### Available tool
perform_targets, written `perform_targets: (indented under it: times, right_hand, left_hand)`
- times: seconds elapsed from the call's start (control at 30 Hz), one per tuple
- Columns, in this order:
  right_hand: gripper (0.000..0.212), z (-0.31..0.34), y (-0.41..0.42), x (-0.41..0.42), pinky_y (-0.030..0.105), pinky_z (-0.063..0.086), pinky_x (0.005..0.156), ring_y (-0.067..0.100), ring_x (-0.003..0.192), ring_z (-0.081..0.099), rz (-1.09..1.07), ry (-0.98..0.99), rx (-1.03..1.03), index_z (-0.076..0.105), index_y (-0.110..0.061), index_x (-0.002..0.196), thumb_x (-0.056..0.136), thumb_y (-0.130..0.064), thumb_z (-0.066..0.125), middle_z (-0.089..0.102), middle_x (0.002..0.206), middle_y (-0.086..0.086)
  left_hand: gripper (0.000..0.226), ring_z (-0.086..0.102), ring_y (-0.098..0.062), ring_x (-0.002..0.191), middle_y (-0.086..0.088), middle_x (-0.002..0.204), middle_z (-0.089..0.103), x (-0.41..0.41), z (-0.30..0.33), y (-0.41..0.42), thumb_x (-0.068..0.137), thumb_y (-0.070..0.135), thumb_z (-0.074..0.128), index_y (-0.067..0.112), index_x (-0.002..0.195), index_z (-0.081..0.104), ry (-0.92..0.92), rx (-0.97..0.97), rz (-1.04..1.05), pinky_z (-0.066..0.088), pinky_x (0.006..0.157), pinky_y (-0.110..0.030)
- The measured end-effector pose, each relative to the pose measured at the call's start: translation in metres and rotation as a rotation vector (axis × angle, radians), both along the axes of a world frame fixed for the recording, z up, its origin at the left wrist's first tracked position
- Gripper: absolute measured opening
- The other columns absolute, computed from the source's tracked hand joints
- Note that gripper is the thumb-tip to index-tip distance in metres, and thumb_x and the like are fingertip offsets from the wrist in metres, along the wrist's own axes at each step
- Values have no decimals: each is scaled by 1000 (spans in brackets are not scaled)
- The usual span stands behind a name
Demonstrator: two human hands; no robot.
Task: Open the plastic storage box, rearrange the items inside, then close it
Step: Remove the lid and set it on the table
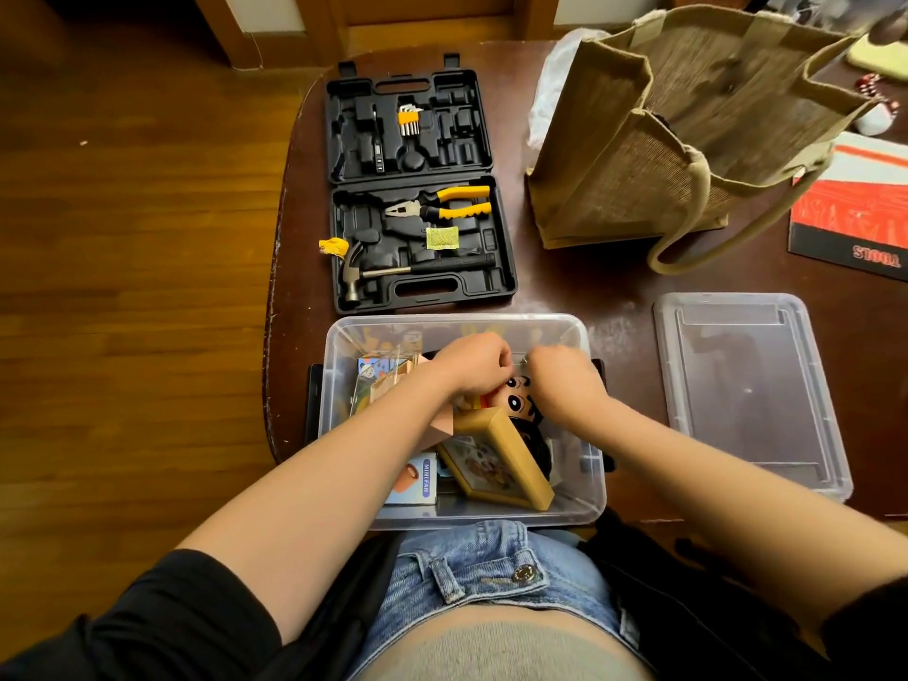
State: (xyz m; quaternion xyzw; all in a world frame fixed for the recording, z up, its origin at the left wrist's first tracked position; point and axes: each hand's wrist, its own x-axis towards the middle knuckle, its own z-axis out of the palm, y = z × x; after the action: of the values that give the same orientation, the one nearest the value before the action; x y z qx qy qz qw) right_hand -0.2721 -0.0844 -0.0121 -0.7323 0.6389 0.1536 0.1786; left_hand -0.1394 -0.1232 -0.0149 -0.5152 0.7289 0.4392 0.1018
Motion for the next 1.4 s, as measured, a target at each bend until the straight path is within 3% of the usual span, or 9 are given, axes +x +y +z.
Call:
perform_targets:
  times: [0.17, 0.27, 0.37, 0.53, 0.67, 0.73, 0.97, 1.3, 1.4]
  right_hand:
    - [34, -5, 27, 12, 33, 36, 70, 28, 87, 54, -608, -609, 252, 57, 2, 105, 99, -25, 38, 62, 104, 18]
    - [41, -18, 29, 14, 35, 42, 85, 30, 108, 55, -921, -731, 275, 51, -3, 125, 99, -31, 39, 59, 121, 16]
    - [40, -27, 28, 19, 42, 43, 98, 30, 115, 54, -1122, -833, 220, 50, -8, 131, 98, -27, 40, 58, 126, 15]
    - [39, -28, 18, 22, 39, 53, 86, 27, 97, 63, -1495, -1170, 277, 50, -16, 134, 95, -19, 44, 64, 116, 15]
    - [33, -25, 9, 17, 32, 50, 66, 23, 74, 61, -1606, -1205, 324, 58, -9, 122, 92, -14, 48, 65, 95, 15]
    - [29, -23, 7, 16, 30, 49, 63, 22, 69, 59, -1679, -1250, 350, 61, -6, 117, 91, -13, 50, 65, 90, 14]
    - [32, -27, 2, 16, 42, 50, 87, 30, 92, 60, -1751, -1315, 391, 59, -1, 121, 95, -16, 48, 63, 114, 24]
    - [35, -27, 4, 14, 32, 52, 71, 26, 85, 61, -1679, -1265, 362, 53, -6, 128, 97, -18, 45, 63, 116, 20]
    - [32, -21, 11, 11, 26, 50, 59, 17, 72, 59, -1613, -1266, 352, 55, -8, 126, 97, -15, 43, 65, 111, 15]
  left_hand:
    - [26, 62, -26, 85, -10, 100, 71, -15, -13, -8, 92, 12, 44, 10, 105, 67, -105, 101, -57, 48, 69, -31]
    - [37, 60, -30, 107, -11, 123, 62, -24, -19, -15, 95, 8, 41, 9, 130, 55, -134, 182, -82, 50, 91, -40]
    - [44, 56, -29, 112, -13, 133, 55, -28, -21, -22, 95, 5, 40, 8, 138, 45, -124, 233, -70, 46, 98, -47]
    - [45, 57, -31, 116, -14, 129, 58, -38, -26, -21, 91, -3, 36, 8, 131, 53, -34, 319, -26, 47, 98, -45]
    - [39, 58, -34, 114, -20, 125, 60, -44, -30, -16, 90, -8, 33, 3, 118, 58, 28, 350, 147, 47, 97, -45]
    - [41, 56, -33, 116, -18, 128, 58, -44, -30, -17, 91, -7, 34, 1, 125, 55, 35, 354, 179, 46, 100, -44]
    - [49, 58, -31, 114, -18, 127, 59, -49, -27, -14, 91, -8, 29, 3, 133, 51, 62, 376, 224, 48, 97, -40]
    - [40, 57, -33, 115, -20, 126, 58, -49, -22, -15, 93, -4, 33, -1, 128, 53, 35, 358, 194, 45, 99, -44]
    - [23, 57, -33, 104, -22, 117, 60, -44, -16, -16, 95, 2, 37, -4, 108, 56, -36, 261, 98, 45, 85, -36]
